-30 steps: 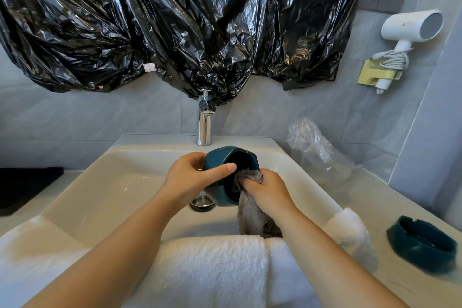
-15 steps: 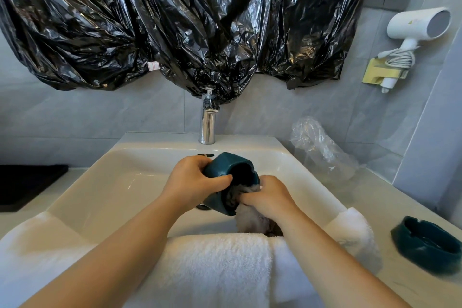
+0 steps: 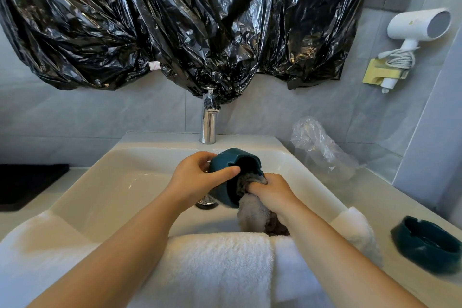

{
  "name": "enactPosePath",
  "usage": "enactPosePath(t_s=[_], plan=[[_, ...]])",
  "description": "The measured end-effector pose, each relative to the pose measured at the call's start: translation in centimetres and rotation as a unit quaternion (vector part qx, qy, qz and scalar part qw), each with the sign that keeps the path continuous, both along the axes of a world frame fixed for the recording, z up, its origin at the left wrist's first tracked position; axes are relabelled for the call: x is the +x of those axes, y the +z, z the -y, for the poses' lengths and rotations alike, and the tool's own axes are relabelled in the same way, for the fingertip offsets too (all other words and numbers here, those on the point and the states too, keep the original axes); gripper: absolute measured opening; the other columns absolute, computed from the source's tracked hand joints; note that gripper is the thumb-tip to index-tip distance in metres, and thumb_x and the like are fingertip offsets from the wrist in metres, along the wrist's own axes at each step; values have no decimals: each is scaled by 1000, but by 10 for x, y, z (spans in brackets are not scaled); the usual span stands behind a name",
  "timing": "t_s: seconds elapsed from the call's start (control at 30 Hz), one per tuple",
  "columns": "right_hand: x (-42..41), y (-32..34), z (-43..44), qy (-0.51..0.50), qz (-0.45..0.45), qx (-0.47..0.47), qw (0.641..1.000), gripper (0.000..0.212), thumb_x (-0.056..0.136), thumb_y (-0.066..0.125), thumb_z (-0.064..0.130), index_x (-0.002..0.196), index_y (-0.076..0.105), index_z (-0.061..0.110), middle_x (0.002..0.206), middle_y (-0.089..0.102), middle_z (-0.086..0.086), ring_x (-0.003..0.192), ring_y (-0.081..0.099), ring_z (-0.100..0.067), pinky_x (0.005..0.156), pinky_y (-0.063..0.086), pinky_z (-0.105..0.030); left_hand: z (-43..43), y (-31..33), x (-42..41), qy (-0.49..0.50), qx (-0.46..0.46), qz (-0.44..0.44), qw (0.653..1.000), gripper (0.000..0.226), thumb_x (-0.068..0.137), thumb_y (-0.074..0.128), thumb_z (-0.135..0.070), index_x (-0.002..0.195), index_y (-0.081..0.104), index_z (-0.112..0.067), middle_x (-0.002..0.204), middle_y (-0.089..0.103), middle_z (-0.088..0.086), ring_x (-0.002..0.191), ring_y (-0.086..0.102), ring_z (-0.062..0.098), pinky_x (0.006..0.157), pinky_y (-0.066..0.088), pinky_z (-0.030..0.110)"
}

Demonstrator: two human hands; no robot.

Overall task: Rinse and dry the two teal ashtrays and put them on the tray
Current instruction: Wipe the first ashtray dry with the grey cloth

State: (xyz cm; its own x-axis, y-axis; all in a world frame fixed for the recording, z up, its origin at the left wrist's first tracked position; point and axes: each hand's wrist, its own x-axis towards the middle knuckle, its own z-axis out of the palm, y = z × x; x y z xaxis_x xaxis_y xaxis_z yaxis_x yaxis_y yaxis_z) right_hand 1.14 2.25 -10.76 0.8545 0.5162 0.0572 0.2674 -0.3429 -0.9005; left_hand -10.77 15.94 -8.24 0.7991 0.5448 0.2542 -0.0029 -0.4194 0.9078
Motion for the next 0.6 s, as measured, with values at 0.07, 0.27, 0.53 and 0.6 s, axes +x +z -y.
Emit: enactPosePath(t_s=[0.07,0.27,0.53,0.6], plan=[[-1,1,0,-15,-37,31,999,12,88,62,15,81,66,7,78,63,-15,73,55,-25,65,38,-32,2,-1,1,-25,5,-21,999,47,70,81,-43,108,63,-24,102,71,-5,94,67,12,84,57,31],[-6,6,-2,-8,-56,50,997,14,86,67,22,96,69,13,94,71,-12,96,66,-30,76,50,-35,3,1,2,-27,-32,26,999,21,76,79,-30,91,64,-25,87,74,-1,78,72,14,72,61,30],[-10,6,0,-74,136,-65,986,34,81,71,26,110,58,17,105,65,-3,92,59,-22,64,42,-28,1,-2,0,4,33,12,999,35,75,77,-41,100,69,-19,89,73,-3,83,70,13,75,61,33],[-12,8,-1,-121,192,-96,969,41,81,70,31,118,56,20,108,67,-3,94,61,-25,66,40,-28,0,-2,0,11,46,4,999,38,76,75,-44,104,69,-19,89,73,-4,83,70,12,74,60,30]])
